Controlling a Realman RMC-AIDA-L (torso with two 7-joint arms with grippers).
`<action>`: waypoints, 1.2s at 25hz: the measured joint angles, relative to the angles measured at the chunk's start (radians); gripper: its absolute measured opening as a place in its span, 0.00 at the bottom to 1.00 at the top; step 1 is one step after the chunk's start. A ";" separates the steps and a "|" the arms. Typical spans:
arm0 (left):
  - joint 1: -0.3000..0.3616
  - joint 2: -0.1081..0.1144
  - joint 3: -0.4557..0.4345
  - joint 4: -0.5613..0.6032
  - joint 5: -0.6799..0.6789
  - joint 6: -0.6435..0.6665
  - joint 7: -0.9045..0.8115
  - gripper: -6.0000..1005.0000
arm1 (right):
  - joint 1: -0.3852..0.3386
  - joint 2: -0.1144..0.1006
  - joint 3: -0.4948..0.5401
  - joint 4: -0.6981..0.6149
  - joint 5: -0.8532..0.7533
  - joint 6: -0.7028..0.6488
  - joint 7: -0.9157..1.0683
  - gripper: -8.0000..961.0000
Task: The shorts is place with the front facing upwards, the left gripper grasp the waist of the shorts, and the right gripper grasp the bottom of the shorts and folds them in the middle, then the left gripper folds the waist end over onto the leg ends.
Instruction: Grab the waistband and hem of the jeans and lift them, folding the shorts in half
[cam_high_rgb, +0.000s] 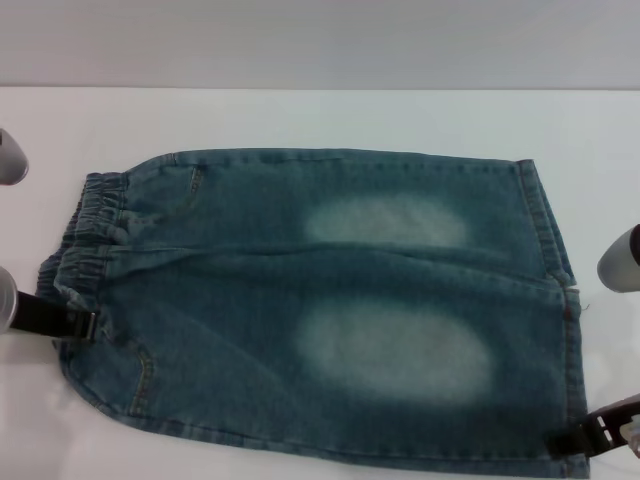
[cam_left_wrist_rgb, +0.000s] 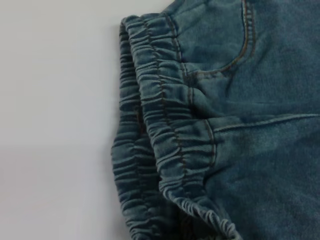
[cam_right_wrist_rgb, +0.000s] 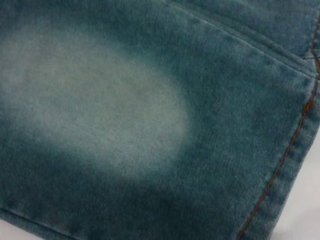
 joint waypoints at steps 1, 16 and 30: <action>-0.001 0.000 0.004 0.000 0.000 0.002 -0.001 0.14 | 0.001 0.000 0.000 -0.001 0.002 -0.002 0.000 0.73; -0.005 0.000 0.008 0.007 -0.001 0.004 0.001 0.13 | 0.021 0.000 -0.026 -0.011 0.008 -0.004 0.010 0.72; -0.005 0.000 0.007 0.013 -0.012 0.016 0.007 0.13 | 0.047 -0.004 -0.036 -0.014 0.011 0.019 -0.025 0.28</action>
